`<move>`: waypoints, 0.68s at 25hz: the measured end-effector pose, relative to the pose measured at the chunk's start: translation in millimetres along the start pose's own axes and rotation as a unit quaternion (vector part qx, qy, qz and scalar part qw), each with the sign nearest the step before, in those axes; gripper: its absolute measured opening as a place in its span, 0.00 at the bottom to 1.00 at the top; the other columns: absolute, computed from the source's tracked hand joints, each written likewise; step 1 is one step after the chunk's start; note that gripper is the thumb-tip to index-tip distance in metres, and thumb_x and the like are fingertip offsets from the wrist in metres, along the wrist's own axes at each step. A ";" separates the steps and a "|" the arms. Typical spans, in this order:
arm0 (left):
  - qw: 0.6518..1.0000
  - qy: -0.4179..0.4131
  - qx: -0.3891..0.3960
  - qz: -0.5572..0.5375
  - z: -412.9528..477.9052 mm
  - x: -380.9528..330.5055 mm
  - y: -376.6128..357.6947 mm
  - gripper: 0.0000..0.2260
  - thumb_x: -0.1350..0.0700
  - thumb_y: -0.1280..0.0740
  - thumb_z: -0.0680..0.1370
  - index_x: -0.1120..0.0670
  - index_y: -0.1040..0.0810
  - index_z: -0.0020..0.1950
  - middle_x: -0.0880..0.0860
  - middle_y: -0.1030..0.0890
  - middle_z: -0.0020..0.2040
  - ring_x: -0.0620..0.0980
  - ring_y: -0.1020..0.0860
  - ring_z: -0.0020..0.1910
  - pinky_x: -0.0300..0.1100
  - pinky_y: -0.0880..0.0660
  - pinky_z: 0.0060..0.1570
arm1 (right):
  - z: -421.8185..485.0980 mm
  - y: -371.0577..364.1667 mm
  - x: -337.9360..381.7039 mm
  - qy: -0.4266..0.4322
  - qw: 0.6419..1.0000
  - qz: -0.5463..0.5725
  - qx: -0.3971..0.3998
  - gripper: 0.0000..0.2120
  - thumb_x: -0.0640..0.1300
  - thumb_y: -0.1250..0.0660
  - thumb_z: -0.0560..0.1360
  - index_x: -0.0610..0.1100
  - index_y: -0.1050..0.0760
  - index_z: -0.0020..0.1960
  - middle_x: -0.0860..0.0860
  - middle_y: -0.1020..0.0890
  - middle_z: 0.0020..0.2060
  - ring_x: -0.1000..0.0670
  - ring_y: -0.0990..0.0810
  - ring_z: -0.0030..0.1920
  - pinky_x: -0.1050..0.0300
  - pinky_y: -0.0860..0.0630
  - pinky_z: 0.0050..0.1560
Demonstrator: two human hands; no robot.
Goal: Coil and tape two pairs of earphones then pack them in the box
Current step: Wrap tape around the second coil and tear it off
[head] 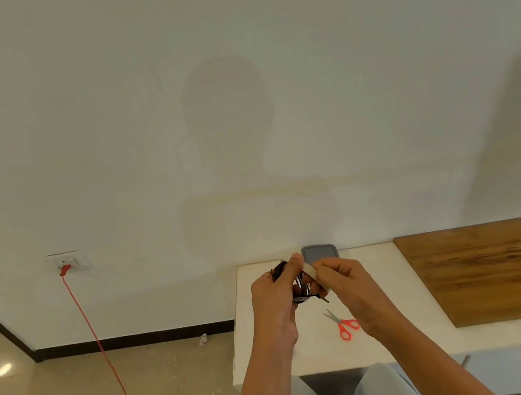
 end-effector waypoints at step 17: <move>1.000 -0.011 0.002 -0.028 3.1 0.0 -5.6 0.21 0.49 0.27 0.72 0.66 0.21 0.54 0.60 0.20 0.41 0.54 0.22 0.38 0.43 0.24 0.39 | -1.4 0.2 4.9 0.024 0.998 0.047 -0.024 0.17 0.41 0.39 0.79 0.46 0.20 0.34 0.56 0.21 0.24 0.61 0.23 0.30 0.75 0.27 0.35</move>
Point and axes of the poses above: each hand's wrist, its own z-axis towards the middle knuckle, its own y-axis out of the back of the hand, x = y × z, the point moved 2 cm from there along z, towards the middle knuckle
